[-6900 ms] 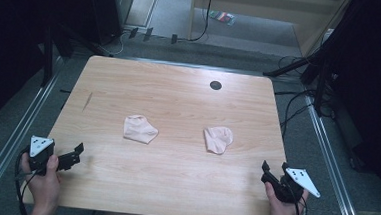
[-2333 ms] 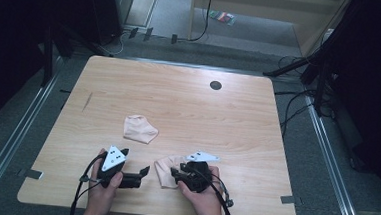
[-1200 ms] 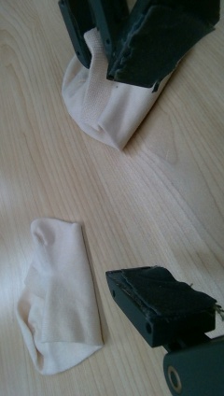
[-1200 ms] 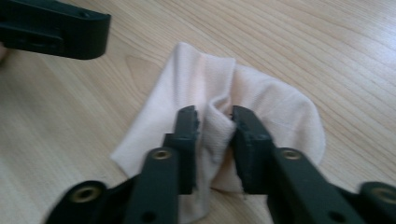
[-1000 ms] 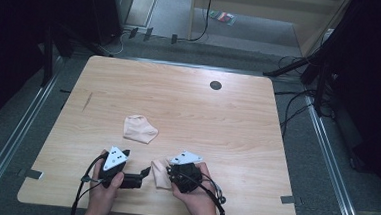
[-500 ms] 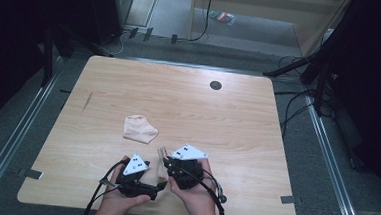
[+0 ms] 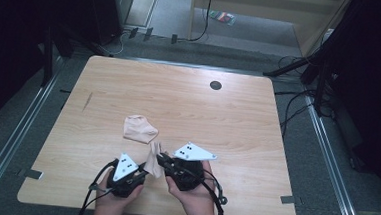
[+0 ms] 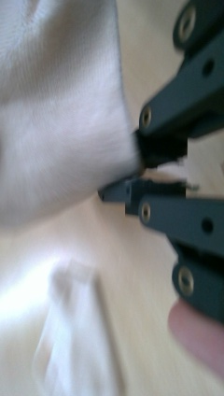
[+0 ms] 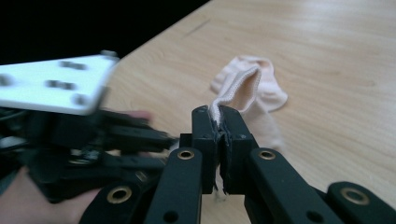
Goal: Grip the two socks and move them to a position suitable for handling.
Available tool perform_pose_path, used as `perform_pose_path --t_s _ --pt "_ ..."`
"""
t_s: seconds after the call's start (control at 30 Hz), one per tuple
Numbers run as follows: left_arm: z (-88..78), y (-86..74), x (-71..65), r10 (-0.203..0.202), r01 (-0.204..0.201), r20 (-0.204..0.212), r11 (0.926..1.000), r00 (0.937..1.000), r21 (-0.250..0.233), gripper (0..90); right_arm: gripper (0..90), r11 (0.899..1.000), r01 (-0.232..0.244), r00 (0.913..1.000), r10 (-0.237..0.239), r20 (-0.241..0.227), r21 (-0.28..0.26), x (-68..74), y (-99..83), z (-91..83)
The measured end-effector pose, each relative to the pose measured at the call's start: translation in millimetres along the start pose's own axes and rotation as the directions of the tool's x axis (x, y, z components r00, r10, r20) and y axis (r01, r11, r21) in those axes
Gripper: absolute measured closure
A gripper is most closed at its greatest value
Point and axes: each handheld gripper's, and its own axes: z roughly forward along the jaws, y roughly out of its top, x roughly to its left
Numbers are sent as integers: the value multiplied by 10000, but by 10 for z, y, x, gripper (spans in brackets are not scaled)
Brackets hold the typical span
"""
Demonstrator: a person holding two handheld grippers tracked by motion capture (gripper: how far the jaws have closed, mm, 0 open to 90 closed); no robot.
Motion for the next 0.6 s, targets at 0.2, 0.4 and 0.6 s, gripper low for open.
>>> perform_pose_path --t_s 0.2,0.4,0.6 --pt "-151 41 -45 1054 -1031 -1664 9944 9804 225 843 869 9996 -139 9994 131 320 239 -134 -95 89" --pt "115 -98 -2 16 -68 290 9834 9996 1814 613 870 9812 -741 9904 514 1287 1783 -517 -390 265" --pt "33 31 272 -946 761 1751 9911 9800 1092 358 868 9758 -658 9898 374 1373 2087 -682 -459 219"
